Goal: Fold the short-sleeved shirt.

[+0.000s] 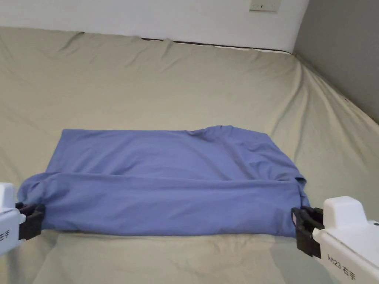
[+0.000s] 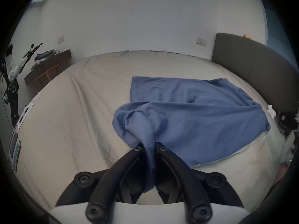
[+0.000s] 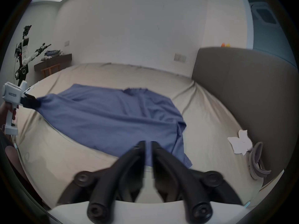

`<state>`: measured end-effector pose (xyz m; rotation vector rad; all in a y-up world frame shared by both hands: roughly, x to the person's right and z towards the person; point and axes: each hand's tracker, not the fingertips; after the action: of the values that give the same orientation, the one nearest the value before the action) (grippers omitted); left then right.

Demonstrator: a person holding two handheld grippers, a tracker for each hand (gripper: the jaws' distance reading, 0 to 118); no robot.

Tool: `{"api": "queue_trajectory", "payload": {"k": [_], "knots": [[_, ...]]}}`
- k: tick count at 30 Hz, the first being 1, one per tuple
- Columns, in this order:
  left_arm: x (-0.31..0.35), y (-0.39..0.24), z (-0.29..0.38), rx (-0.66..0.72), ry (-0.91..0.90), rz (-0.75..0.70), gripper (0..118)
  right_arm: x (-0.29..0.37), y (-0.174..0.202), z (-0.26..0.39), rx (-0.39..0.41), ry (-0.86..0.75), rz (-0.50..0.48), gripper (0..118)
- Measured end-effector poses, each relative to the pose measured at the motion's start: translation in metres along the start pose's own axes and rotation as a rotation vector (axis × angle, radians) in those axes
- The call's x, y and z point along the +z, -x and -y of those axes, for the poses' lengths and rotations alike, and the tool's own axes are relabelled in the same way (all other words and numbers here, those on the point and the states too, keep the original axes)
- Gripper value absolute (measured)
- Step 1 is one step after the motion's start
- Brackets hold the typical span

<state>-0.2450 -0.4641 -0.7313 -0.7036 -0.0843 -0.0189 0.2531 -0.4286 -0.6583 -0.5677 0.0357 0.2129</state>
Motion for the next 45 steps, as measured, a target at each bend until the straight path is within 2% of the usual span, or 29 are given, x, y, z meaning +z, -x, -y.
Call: {"api": "queue_trajectory", "payload": {"k": [2,3,4,6,8,10,11,12,13,14,15,17,22,24,25,28,33,37,42,43,44,45], "knots": [[0.007,-0.003,-0.002,-0.006,-0.006,0.007,7,-0.034,-0.028,0.006,-0.08,0.133,0.018,81],[0.006,-0.004,-0.002,-0.011,-0.009,0.008,7,-0.05,-0.037,0.007,-0.064,0.174,0.063,101],[0.007,-0.005,-0.003,-0.016,-0.011,0.008,7,-0.062,-0.044,0.009,-0.057,0.195,0.044,105],[0.005,-0.01,-0.001,-0.044,-0.011,-0.003,7,-0.087,-0.057,0.015,-0.068,0.213,0.05,101],[0.002,-0.013,0.003,-0.049,0.001,-0.009,7,-0.11,-0.066,0.02,-0.159,0.331,-0.003,86],[0.002,-0.015,0.007,-0.043,0.014,-0.005,7,-0.128,-0.074,0.031,-0.223,0.412,-0.099,65],[0.0,-0.015,0.009,-0.04,0.02,-0.003,7,-0.122,-0.073,0.03,-0.205,0.359,-0.072,54],[-0.001,-0.015,0.011,-0.041,0.023,-0.003,7,-0.112,-0.069,0.027,-0.175,0.285,-0.049,22],[0.0,-0.016,0.012,-0.042,0.023,-0.004,7,-0.108,-0.069,0.028,-0.212,0.265,-0.111,12],[0.001,-0.016,0.012,-0.04,0.025,-0.001,7,-0.104,-0.069,0.027,-0.268,0.26,-0.15,12],[0.001,-0.013,0.012,-0.038,0.027,0.001,7,-0.102,-0.067,0.026,-0.242,0.281,-0.098,12],[0.006,-0.011,0.008,-0.028,0.021,0.013,7,-0.086,-0.055,0.018,-0.207,0.274,-0.105,12],[0.028,0.002,0.002,-0.017,-0.009,0.054,7,-0.038,-0.062,-0.004,-0.192,0.202,-0.133,12],[0.052,0.014,0.001,-0.035,-0.016,0.071,7,-0.014,-0.062,-0.012,-0.148,0.193,-0.135,12],[0.061,0.015,0.004,-0.046,-0.013,0.07,7,-0.016,-0.076,-0.005,-0.123,0.209,-0.148,12],[0.086,0.022,0.016,-0.041,0.015,0.113,7,0.015,-0.08,0.006,-0.131,0.233,-0.157,12],[0.116,0.017,0.052,-0.076,0.147,0.164,7,0.056,-0.058,0.05,-0.078,0.335,-0.177,12],[0.117,0.009,0.074,-0.12,0.22,0.139,7,0.057,-0.055,0.079,-0.126,0.403,-0.195,12],[0.098,0.012,0.088,-0.017,0.313,0.12,8,0.049,-0.05,0.085,-0.139,0.438,-0.174,13],[0.098,0.011,0.089,-0.001,0.317,0.11,19,0.048,-0.049,0.084,-0.138,0.442,-0.17,18],[0.097,0.009,0.088,-0.003,0.31,0.084,37,0.048,-0.05,0.082,-0.137,0.446,-0.155,30],[0.1,0.007,0.087,-0.021,0.28,0.037,59,0.05,-0.05,0.081,-0.143,0.455,-0.133,49]]}}
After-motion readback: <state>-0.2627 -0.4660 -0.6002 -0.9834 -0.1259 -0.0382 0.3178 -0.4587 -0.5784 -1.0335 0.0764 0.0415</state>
